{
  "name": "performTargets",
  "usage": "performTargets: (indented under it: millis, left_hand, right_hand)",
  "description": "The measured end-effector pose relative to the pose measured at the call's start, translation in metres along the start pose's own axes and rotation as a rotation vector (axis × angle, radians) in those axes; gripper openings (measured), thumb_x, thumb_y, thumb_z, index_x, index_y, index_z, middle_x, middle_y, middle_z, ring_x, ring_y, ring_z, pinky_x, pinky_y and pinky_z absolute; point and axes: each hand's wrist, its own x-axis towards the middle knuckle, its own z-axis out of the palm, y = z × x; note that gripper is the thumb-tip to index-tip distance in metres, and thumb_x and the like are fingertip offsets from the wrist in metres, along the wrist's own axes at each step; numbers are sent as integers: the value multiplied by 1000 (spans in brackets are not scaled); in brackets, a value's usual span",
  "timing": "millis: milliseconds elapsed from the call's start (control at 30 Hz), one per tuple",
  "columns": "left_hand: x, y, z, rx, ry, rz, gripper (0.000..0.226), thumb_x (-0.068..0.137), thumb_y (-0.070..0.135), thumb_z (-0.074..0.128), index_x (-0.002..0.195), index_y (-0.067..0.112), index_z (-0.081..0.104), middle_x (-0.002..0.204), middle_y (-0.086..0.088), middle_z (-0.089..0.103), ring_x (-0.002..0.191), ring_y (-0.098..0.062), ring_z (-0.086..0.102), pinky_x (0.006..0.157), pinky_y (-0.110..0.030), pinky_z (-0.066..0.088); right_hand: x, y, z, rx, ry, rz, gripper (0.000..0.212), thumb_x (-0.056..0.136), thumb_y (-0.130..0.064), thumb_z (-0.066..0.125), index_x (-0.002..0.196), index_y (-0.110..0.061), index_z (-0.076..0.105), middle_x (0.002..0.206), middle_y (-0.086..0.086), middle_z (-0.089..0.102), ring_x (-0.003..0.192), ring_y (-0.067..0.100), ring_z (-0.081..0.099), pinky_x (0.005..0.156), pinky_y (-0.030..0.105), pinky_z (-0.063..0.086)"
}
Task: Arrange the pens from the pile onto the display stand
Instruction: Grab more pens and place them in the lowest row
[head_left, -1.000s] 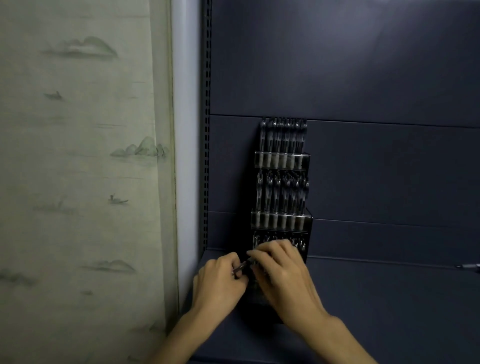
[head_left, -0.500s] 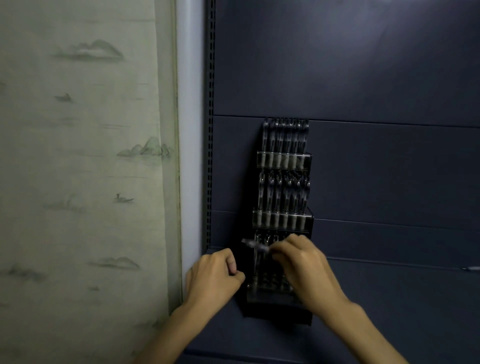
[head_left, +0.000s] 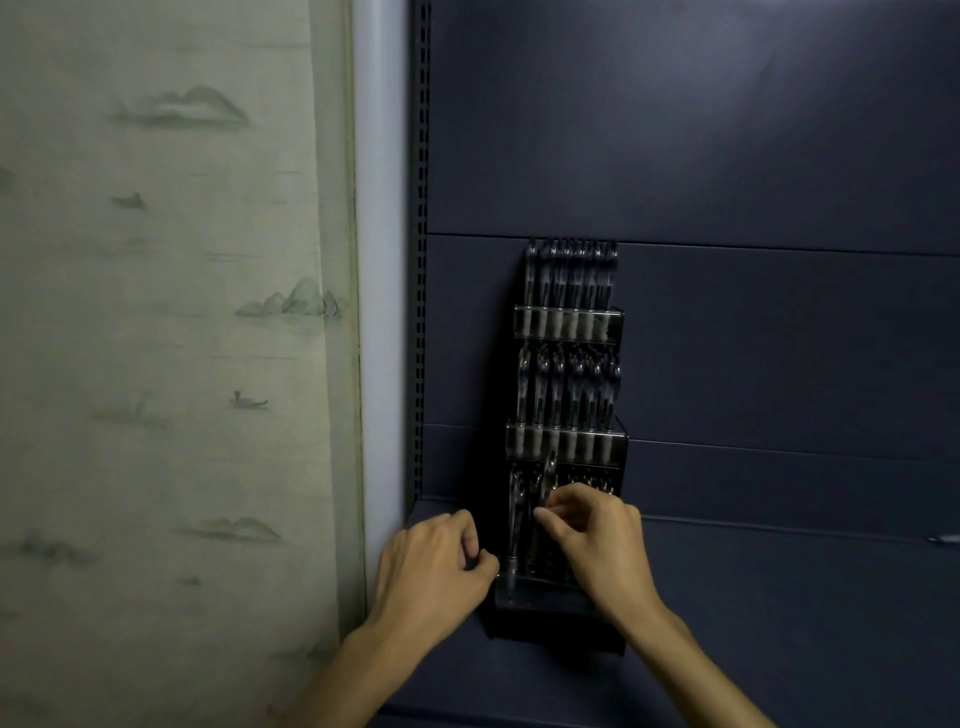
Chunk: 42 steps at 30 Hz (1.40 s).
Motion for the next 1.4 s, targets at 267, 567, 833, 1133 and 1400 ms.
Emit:
performTargets:
  millis: [267, 567, 833, 1133, 1400]
  left_hand:
    - [-1, -1, 3, -7, -30, 16, 16, 83, 39, 59, 75, 29, 50, 71, 12, 58, 68, -4, 54, 55, -13, 34]
    - [-2, -3, 5, -10, -45, 30, 18, 83, 39, 60, 74, 31, 47, 71, 12, 58, 69, -4, 53, 54, -14, 33]
    - [-6, 5, 4, -16, -57, 65, 19, 83, 43, 60, 75, 32, 47, 72, 13, 56, 70, -3, 53, 57, -13, 32]
    - [-7, 56, 21, -90, -61, 228, 10, 86, 43, 58, 85, 33, 54, 80, 15, 55, 81, -2, 52, 74, -22, 43]
    - [-16, 146, 81, -95, -140, 306, 29, 95, 44, 49, 121, 33, 57, 118, 18, 56, 113, -4, 49, 97, -24, 41]
  right_hand:
    - [-1, 3, 4, -70, 2, -1, 7, 85, -31, 79, 86, -29, 72, 73, -17, 71, 75, -8, 66, 70, 18, 54]
    - [-7, 13, 13, -220, -57, 36, 14, 82, -40, 80, 90, -30, 74, 75, -20, 70, 77, -5, 66, 72, 17, 54]
    - [-18, 15, 14, -210, -110, 36, 22, 84, -33, 79, 103, -23, 75, 88, -14, 74, 79, -9, 63, 65, -1, 42]
    - [-41, 33, -58, -404, 2, -15, 22, 86, -40, 76, 104, -27, 73, 97, -14, 74, 95, 4, 67, 73, 16, 44]
    - [-52, 94, -141, -630, 56, -86, 30, 87, -38, 75, 111, -19, 73, 100, -3, 75, 90, 19, 69, 70, 32, 55]
